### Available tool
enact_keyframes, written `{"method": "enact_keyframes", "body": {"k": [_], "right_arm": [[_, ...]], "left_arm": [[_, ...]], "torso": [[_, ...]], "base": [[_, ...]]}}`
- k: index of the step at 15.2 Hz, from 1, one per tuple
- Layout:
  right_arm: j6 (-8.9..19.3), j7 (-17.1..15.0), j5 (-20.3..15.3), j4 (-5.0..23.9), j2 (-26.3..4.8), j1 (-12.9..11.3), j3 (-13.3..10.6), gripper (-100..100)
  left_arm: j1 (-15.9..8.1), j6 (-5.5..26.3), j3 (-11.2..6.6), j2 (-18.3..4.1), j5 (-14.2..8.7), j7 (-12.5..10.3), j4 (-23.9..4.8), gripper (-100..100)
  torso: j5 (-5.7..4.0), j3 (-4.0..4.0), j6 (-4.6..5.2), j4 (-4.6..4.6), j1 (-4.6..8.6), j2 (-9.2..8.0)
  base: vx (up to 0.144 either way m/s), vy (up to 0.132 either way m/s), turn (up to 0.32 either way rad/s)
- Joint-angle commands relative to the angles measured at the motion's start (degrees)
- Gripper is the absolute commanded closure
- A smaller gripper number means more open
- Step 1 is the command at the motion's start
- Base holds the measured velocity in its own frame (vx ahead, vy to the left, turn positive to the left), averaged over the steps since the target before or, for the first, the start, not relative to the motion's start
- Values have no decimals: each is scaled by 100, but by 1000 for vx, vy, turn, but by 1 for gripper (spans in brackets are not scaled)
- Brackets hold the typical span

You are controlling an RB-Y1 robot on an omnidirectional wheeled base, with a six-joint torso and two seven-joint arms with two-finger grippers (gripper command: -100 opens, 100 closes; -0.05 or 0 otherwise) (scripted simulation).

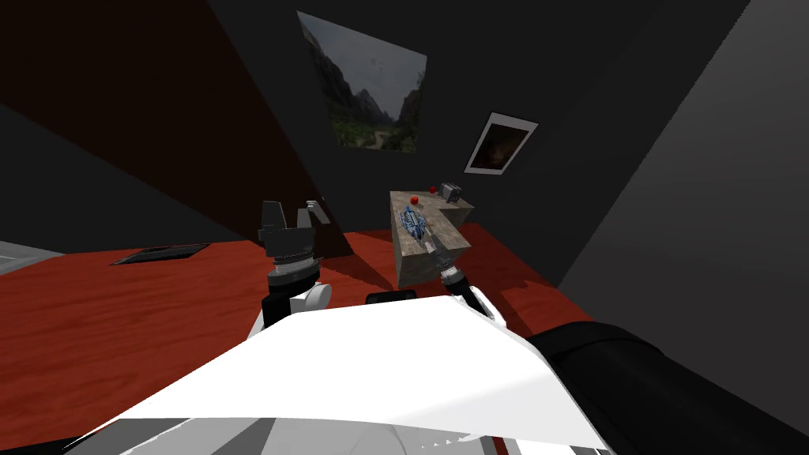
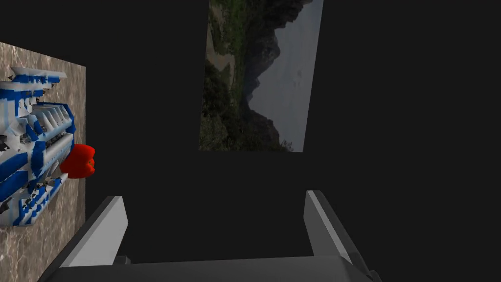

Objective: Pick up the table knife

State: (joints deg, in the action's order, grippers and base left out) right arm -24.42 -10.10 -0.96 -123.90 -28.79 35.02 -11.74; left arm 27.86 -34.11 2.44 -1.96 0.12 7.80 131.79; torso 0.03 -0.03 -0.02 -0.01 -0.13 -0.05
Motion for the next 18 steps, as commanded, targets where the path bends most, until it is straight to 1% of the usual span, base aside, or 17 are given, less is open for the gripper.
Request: {"method": "enact_keyframes", "body": {"k": [1, 2, 3, 4, 5, 6, 7, 8, 9, 10, 11, 12, 14, 15, 17, 18], "right_arm": [[-13, -26, 23, 115, -286, 81, -89, -100], [-13, -26, 23, 115, -325, 81, -89, -100], [-3, -60, 56, 260, -516, 179, -220, -100], [-3, -60, 56, 260, -642, 179, -220, -100], [-3, -60, 56, 260, -683, 179, -220, -100], [8, -96, 90, 412, -870, 280, -355, -100], [8, -96, 90, 412, -1011, 280, -355, -100], [8, -96, 90, 412, -1049, 280, -355, -100], [20, -132, 126, 568, -1216, 382, -493, -100], [20, -132, 126, 568, -1358, 382, -493, -100], [20, -132, 126, 568, -1421, 382, -493, -100], [32, -170, 163, 727, -1589, 487, -635, -100], [32, -170, 163, 727, -1797, 487, -635, -100], [44, -208, 201, 890, -1945, 592, -778, -100], [44, -208, 201, 890, -2165, 592, -778, -100], [44, -208, 201, 890, -2177, 592, -778, -100]], "left_arm": [[0, 0, 0, 0, 0, 0, 0, 0], [0, 0, 0, 0, 0, 0, 0, 0], [0, 0, 0, 0, 0, 0, 0, 0], [0, 0, 0, 0, 0, 0, 0, 0], [0, 0, 0, 0, 0, 0, 0, 0], [0, 0, 0, 0, 0, 0, 0, 0], [0, 0, 0, 0, 0, 0, 0, 0], [0, 0, 0, 0, 0, 0, 0, 0], [0, 0, 0, 0, 0, 0, 0, 0], [0, 0, 0, 0, 0, 0, 0, 0], [0, 0, 0, 0, 0, 0, 0, 0], [0, 0, 0, 0, 0, 0, 0, 0], [0, 0, 0, 0, 0, 0, 0, 0], [0, 0, 0, 0, 0, 0, 0, 0], [0, 0, 0, 0, 0, 0, 0, 0], [0, 0, 0, 0, 0, 0, 0, 0]], "torso": [[0, 0, 0, 0, 0, 0], [1, 0, 0, 0, -1, 0], [0, 0, 2, 0, 2, 0], [0, 0, 0, 0, 0, 0], [1, 0, 1, 0, -1, 0], [0, 0, 2, 0, 2, 0], [0, 0, 0, 0, 0, 1], [0, 0, 0, 0, -2, 0], [0, 0, 1, 0, 1, 1], [1, 0, 0, 0, 1, 0], [1, 0, 1, 0, -1, 1], [1, 1, 2, 0, 1, 2], [1, 2, 0, 1, -1, 3], [1, 2, 2, 1, 2, 3], [1, 3, 0, 1, 1, 5], [0, 3, 1, 1, 3, 5]], "base": [[-6, 42, 120], [-6, 28, 50], [-7, 41, 116], [-7, 44, 115], [-5, 28, 36], [-4, 40, 119], [-7, 44, 141], [-6, 28, 44], [-4, 38, 133], [-1, 42, 122], [2, 29, 29], [0, 41, 142], [2, 37, 88], [7, 36, 112], [6, 34, 101], [2, 18, -1]]}}
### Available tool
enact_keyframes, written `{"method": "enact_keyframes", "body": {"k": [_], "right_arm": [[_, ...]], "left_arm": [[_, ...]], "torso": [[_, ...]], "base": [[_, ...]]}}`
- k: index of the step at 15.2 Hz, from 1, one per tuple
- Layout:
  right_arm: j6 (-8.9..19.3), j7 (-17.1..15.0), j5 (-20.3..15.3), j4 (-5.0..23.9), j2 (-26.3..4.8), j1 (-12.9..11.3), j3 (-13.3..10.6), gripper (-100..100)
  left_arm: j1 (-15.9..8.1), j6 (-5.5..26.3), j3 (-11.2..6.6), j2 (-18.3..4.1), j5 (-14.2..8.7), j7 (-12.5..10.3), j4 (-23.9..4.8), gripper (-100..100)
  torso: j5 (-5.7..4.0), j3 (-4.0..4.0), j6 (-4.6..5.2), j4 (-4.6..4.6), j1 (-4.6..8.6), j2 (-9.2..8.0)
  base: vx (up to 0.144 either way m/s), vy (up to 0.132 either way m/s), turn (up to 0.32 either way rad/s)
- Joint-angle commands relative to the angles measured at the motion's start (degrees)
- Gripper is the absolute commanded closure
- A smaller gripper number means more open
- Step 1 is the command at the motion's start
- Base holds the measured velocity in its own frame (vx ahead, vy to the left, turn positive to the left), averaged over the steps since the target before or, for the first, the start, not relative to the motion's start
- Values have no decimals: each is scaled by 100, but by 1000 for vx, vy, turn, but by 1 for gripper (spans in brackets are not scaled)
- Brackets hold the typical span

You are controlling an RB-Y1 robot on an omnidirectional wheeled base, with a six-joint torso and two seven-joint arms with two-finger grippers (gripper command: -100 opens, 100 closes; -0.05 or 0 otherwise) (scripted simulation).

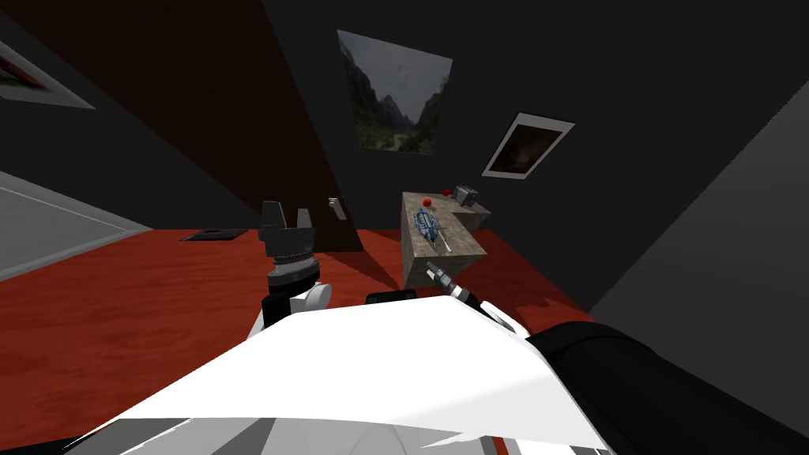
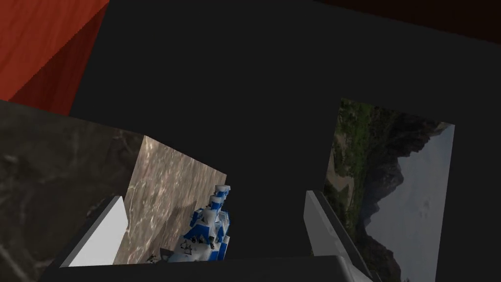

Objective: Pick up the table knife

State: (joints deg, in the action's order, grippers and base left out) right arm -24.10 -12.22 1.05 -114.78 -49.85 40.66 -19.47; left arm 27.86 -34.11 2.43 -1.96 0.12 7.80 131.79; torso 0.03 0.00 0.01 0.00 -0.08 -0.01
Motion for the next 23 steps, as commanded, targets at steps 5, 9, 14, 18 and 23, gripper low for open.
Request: {"method": "enact_keyframes", "body": {"k": [5, 9, 14, 18, 23], "right_arm": [[39, -75, 78, 309, -748, 239, -295, -100], [53, -114, 119, 475, -1217, 343, -440, -100], [80, -194, 201, 804, -1884, 545, -725, -100], [93, -233, 242, 964, -2346, 643, -865, -100], [117, -309, 326, 1273, -2998, 826, -1132, -100]], "left_arm": [[-1, 0, 1, 0, 0, 0, 0, 0], [0, 0, 0, 0, 0, 0, 0, 0], [0, 0, 0, 0, 0, 0, 0, 0], [0, 0, 0, 0, 0, 0, 0, 0], [0, 0, 0, 0, 0, 0, 0, 0]], "torso": [[0, 1, -3, 1, -4, 1], [1, 3, -2, 1, -6, 5], [1, 3, -2, 2, -3, 6], [1, 5, -3, 2, -3, 9], [-1, -3, 0, -1, 6, -5]], "base": [[8, 35, 126], [14, 33, 92], [18, 34, 124], [20, 25, 103], [-8, 5, 58]]}}
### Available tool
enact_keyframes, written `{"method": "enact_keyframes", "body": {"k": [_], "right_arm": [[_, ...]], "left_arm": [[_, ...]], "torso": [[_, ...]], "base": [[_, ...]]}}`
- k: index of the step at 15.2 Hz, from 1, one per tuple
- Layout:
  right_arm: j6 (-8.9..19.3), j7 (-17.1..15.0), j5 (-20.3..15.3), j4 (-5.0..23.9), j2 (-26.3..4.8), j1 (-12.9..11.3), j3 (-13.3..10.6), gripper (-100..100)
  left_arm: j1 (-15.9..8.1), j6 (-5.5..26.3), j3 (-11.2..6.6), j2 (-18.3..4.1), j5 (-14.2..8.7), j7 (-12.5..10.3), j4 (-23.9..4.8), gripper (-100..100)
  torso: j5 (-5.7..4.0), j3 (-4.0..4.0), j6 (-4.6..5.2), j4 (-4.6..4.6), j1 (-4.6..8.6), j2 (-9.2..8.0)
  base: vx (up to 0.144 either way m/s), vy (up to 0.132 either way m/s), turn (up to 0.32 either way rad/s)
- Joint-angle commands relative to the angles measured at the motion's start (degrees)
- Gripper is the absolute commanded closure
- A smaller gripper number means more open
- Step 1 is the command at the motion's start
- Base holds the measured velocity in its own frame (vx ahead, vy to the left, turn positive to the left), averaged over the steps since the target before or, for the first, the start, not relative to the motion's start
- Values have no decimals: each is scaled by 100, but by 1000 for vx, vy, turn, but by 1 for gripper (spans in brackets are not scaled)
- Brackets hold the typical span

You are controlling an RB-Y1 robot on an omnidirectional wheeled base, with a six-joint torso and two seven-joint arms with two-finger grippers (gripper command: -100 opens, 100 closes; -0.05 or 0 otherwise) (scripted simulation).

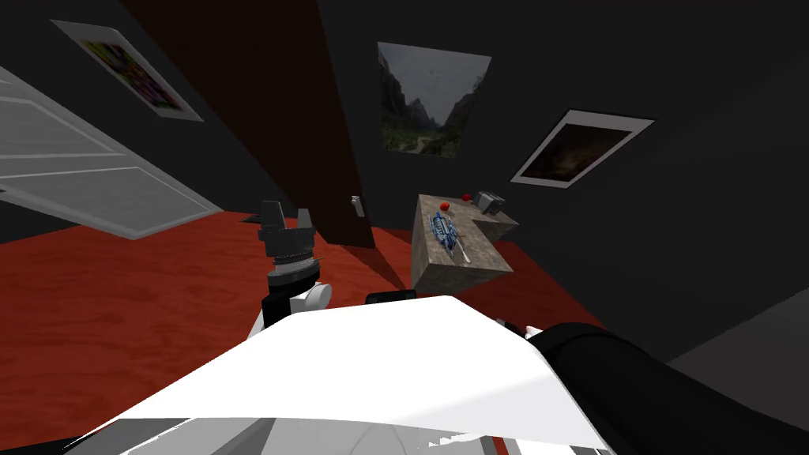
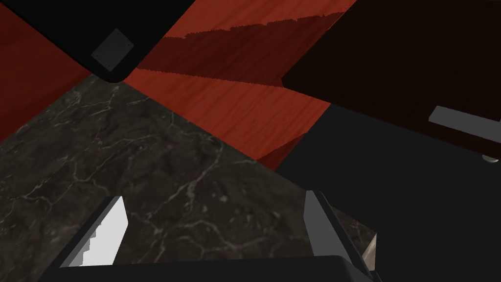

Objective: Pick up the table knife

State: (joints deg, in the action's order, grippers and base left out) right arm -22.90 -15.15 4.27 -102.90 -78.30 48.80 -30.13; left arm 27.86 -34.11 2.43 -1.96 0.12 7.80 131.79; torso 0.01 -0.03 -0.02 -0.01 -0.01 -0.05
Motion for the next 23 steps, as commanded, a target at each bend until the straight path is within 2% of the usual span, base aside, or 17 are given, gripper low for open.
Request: {"method": "enact_keyframes", "body": {"k": [1, 2, 3, 6, 7, 8, 9, 11, 16, 18, 20, 23], "right_arm": [[-3, -16, 4, 84, -224, 12, -66, -100], [7, -54, 45, 230, -385, 97, -192, -100], [7, -54, 45, 230, -511, 97, -192, -100], [7, -54, 45, 230, -571, 97, -192, -100], [18, -90, 86, 370, -835, 176, -312, -100], [18, -90, 86, 370, -907, 176, -312, -100], [27, -125, 127, 502, -1052, 249, -426, -100], [27, -125, 127, 502, -1229, 249, -426, -100], [48, -222, 245, 846, -1987, 426, -718, -100], [54, -251, 283, 941, -2232, 469, -796, -100], [54, -251, 283, 941, -2351, 469, -796, -100], [61, -303, 354, 1099, -2736, 529, -920, -100]], "left_arm": [[0, 0, 0, 0, 0, 0, 0, 0], [0, 0, 0, 0, 0, 0, 0, 0], [0, 0, 0, 0, 0, 0, 0, 0], [0, 0, 0, 0, 0, 0, 0, 0], [1, 0, 0, 0, 0, 0, 0, 0], [0, 0, 1, 0, 0, 0, 0, 0], [0, 0, 1, 0, 0, 0, 0, 0], [2, 0, 0, 0, 0, 0, 0, 0], [1, 0, 0, 0, 0, 0, 0, 0], [1, 0, 0, 0, 0, 0, 0, 0], [1, 0, 0, 0, 0, 0, 0, 0], [1, 0, 0, 0, 0, 0, 0, 0]], "torso": [[0, 0, 0, 0, 0, 0], [-1, 0, 0, 0, 0, 1], [0, 0, 1, 0, 1, 1], [0, 2, 2, 0, -7, 5], [1, 5, 1, 1, -11, 9], [3, 12, -7, 4, -16, 22], [4, 23, -7, 8, -17, 43], [2, 38, -4, 15, -6, 66], [1, 24, -2, 9, -3, 41], [0, 25, -3, 10, 3, 42], [-1, 28, -2, 11, 3, 48], [-1, 23, -3, 9, 3, 40]], "base": [[-6, 6, 76], [-4, 7, 69], [-8, 6, 103], [15, 26, 44], [66, 56, 289], [131, 53, 351], [163, 21, 271], [131, 2, 110], [76, 3, 160], [90, -18, 180], [84, -17, 103], [82, -23, 150]]}}
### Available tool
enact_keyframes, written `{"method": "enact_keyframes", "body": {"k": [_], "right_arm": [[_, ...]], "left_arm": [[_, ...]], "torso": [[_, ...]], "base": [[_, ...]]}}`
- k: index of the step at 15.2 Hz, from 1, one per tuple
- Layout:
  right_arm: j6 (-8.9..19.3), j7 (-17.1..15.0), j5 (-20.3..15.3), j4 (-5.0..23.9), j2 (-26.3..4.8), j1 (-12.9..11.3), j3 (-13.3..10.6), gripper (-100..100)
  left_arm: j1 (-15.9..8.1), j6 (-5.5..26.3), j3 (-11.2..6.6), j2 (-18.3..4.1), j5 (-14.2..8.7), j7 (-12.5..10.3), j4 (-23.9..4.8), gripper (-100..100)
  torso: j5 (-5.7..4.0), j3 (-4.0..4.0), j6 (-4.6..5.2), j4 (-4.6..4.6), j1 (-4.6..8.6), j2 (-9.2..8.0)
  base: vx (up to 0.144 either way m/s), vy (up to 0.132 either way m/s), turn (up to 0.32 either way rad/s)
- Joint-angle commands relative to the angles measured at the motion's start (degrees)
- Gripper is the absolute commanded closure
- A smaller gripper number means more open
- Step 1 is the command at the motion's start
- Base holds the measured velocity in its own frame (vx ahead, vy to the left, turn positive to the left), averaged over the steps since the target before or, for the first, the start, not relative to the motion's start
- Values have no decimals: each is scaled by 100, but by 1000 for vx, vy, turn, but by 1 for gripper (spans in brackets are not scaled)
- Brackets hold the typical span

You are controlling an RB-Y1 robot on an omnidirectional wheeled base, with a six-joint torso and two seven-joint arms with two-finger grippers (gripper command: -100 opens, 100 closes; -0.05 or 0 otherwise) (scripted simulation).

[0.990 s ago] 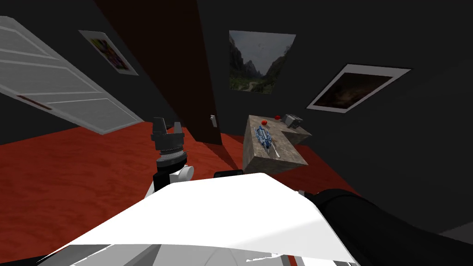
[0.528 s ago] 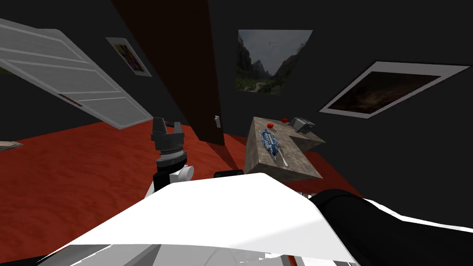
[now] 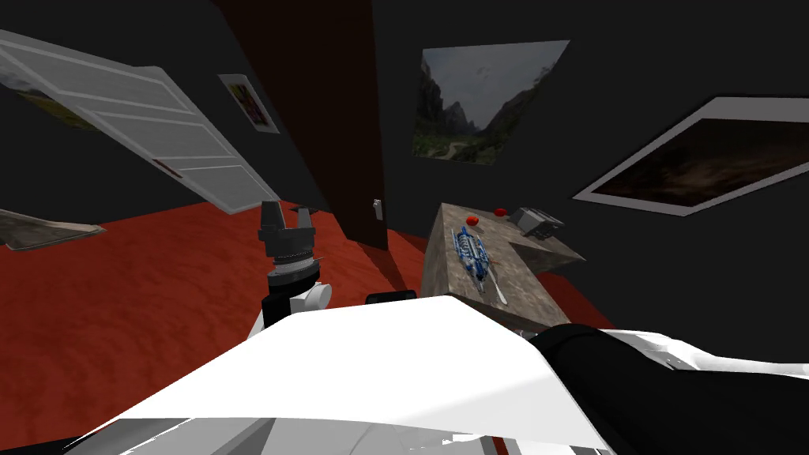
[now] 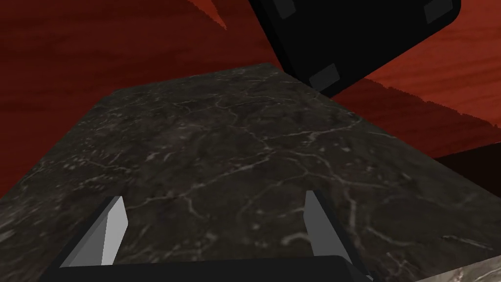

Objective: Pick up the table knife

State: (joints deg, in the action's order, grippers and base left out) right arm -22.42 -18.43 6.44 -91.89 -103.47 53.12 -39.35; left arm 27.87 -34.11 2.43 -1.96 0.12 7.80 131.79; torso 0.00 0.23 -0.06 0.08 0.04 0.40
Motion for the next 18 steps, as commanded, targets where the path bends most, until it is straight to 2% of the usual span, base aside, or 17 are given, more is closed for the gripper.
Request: {"method": "enact_keyframes", "body": {"k": [1, 2, 4, 6, 8, 9, 12, 18], "right_arm": [[12, 24, 138, -3, -272, 96, 2, -100], [12, 24, 138, -3, -272, 96, 2, -100], [13, -18, 203, 107, -605, 116, -73, -100], [8, -49, 259, 164, -829, 95, -96, -100], [-3, -70, 302, 178, -943, 52, -84, -100], [-8, -76, 318, 176, -972, 31, -73, -100], [-12, -80, 328, 172, -986, 14, -63, -100], [-12, -80, 328, 172, -986, 14, -63, -100]], "left_arm": [[0, 0, 0, 0, 0, 0, 0, 0], [0, 0, 0, 0, 0, 0, 0, 0], [0, 0, 0, 0, 0, 0, 0, 0], [0, 0, 0, 0, 0, 0, 0, 0], [2, 0, -1, -1, 0, 0, 0, 0], [2, 0, -2, -2, 0, 0, 1, 0], [0, 0, 0, 0, 0, 0, 0, 0], [0, 0, 0, 1, 0, 0, 0, 0]], "torso": [[0, 0, 0, 0, 0, 0], [0, 2, 1, 1, 0, 2], [1, -2, 1, -1, -2, -4], [0, 13, -6, 5, 4, 22], [-7, 37, -5, 14, 39, 64], [-12, 41, -4, 17, 52, 70], [0, -5, 6, -2, -11, -10], [4, -24, 10, -10, -23, -41]], "base": [[99, -29, 143], [65, -23, 47], [92, -37, 188], [197, -67, 319], [259, -173, 238], [100, -55, 55], [11, 3, 22], [3, 0, 2]]}}
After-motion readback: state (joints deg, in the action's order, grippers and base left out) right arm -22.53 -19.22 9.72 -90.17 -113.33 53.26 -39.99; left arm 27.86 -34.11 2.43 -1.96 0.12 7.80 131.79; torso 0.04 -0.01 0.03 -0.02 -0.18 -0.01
